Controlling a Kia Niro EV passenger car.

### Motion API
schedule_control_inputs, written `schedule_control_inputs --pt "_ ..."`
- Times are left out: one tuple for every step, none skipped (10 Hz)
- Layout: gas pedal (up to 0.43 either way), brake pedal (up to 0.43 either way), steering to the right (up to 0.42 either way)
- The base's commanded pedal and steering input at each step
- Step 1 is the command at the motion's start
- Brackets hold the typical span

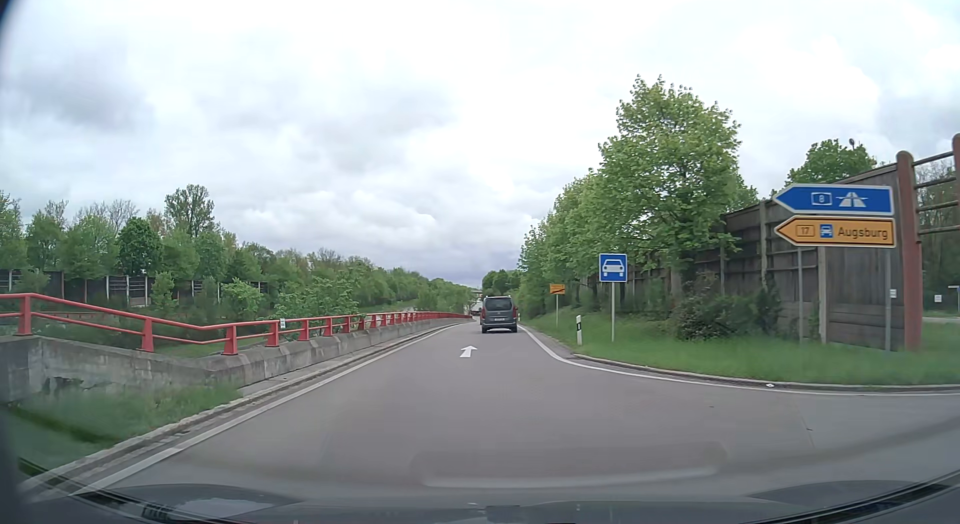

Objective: Follow the waypoints while adhering to traffic rules and regulations

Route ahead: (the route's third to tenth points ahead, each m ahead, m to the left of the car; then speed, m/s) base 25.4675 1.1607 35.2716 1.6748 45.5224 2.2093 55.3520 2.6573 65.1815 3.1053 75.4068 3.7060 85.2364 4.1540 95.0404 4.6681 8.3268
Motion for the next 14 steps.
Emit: schedule_control_inputs --pt "0.268 0.012 -0.08" --pt "0.268 0.012 -0.055" --pt "0.268 0.012 -0.037" --pt "0.268 0.012 -0.021" --pt "0.268 0.012 -0.015" --pt "0.28 0.012 -0.01" --pt "0.287 0.012 -0.007" --pt "0.287 0.012 -0.003" --pt "0.287 0.012 0.003" --pt "0.287 0.012 0.009" --pt "0.287 0.012 0.013" --pt "0.287 0.012 0.013" --pt "0.287 0.012 0.012" --pt "0.287 0.012 0.012"
